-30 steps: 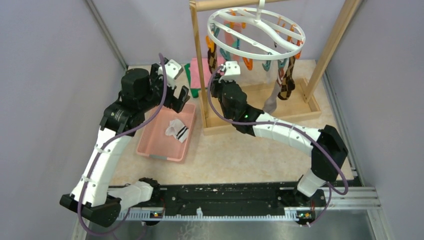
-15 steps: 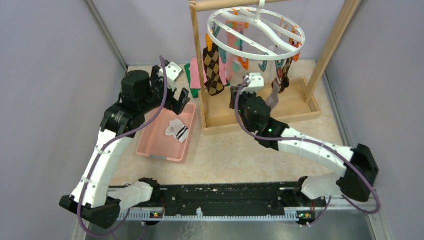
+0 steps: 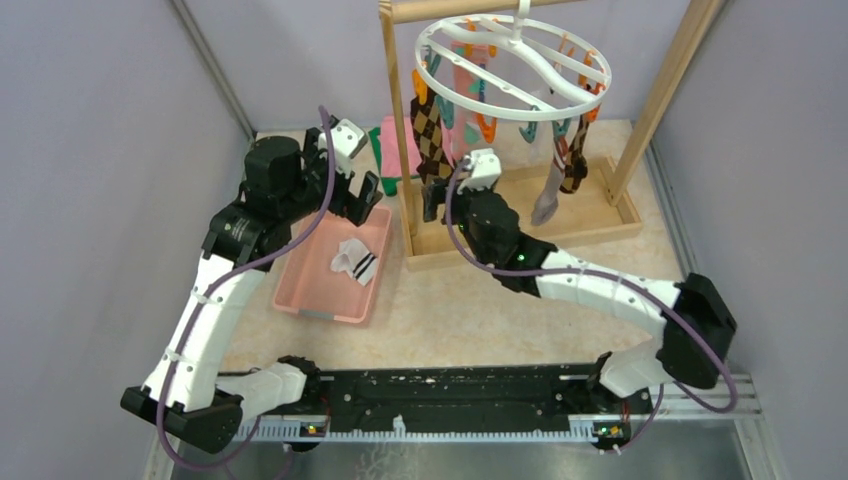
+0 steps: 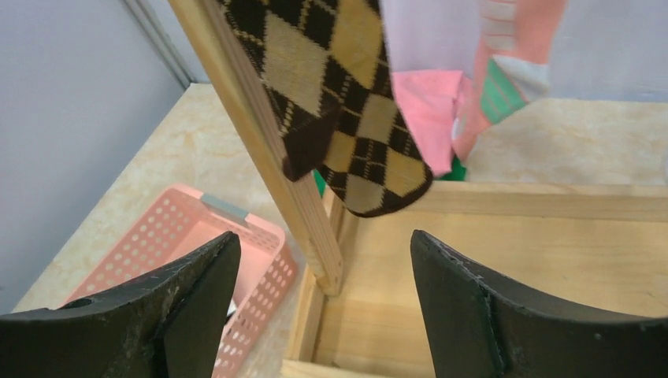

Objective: Remove the socks clipped to the hanger

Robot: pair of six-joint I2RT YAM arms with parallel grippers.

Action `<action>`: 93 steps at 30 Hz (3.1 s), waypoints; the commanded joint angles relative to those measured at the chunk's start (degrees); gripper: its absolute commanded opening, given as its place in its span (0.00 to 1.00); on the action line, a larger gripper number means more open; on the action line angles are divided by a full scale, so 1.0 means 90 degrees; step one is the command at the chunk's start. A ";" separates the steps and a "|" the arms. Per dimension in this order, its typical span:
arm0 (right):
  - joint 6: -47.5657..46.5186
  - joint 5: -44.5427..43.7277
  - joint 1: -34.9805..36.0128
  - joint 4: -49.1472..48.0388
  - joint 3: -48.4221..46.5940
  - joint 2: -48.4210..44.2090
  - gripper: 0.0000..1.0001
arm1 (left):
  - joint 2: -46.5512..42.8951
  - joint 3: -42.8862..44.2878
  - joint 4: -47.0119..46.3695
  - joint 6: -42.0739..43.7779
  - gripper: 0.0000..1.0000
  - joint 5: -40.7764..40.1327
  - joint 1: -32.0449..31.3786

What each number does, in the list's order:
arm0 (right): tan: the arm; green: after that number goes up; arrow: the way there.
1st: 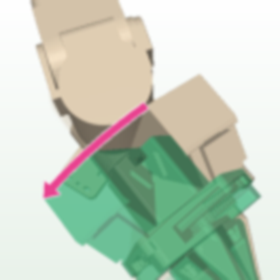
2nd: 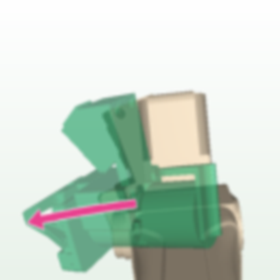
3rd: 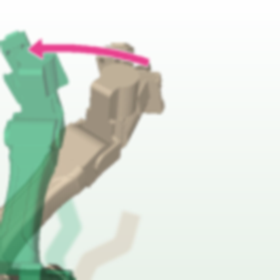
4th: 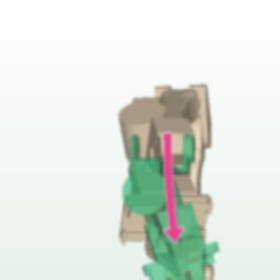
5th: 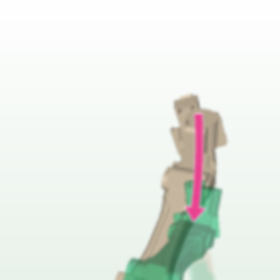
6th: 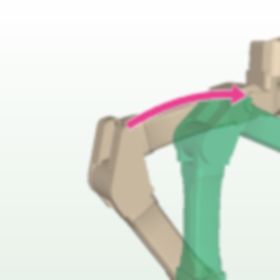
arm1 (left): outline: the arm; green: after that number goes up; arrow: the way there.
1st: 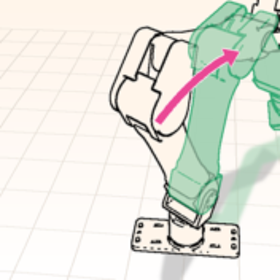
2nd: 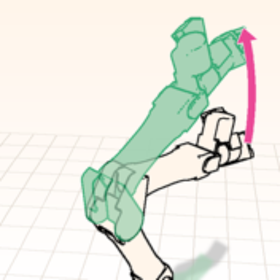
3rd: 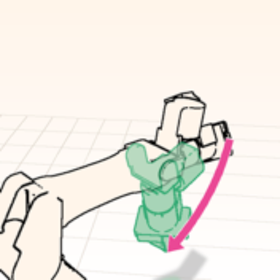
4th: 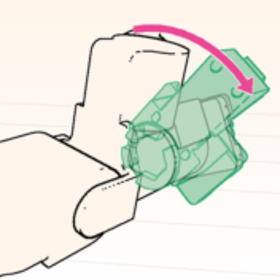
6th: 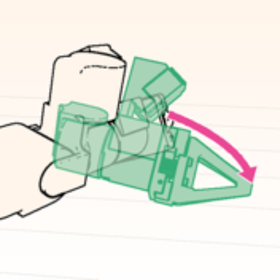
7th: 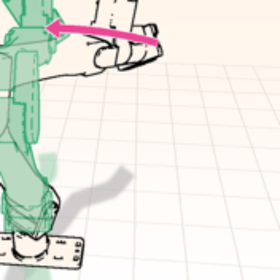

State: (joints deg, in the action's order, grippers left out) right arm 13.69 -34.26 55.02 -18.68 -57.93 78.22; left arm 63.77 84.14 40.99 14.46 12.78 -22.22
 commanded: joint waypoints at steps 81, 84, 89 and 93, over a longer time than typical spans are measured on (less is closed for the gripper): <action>0.2809 0.2430 -0.0157 0.1144 0.0355 -0.2849 0.03 | 0.0488 -0.0880 -0.1851 0.0891 0.99 0.1652 -0.2169; 0.2918 0.2432 -0.0163 0.1129 0.0319 -0.2822 0.03 | 0.0534 -0.1049 -0.2016 0.0645 0.99 0.1601 -0.2277; 0.3110 0.2519 -0.0152 0.1113 0.0436 -0.2904 0.02 | 0.0473 -0.1491 -0.2563 0.0463 0.83 0.0978 -0.2346; 0.3128 0.2430 -0.0157 0.1307 0.0590 -0.3142 0.02 | 0.0329 -0.1568 -0.2662 0.0557 0.85 0.0812 -0.2346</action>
State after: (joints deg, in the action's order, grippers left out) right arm 40.66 -12.10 53.23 -5.10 -51.86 52.56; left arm 68.18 70.28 22.48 19.11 22.57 -43.07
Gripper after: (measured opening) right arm 0.026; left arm 0.795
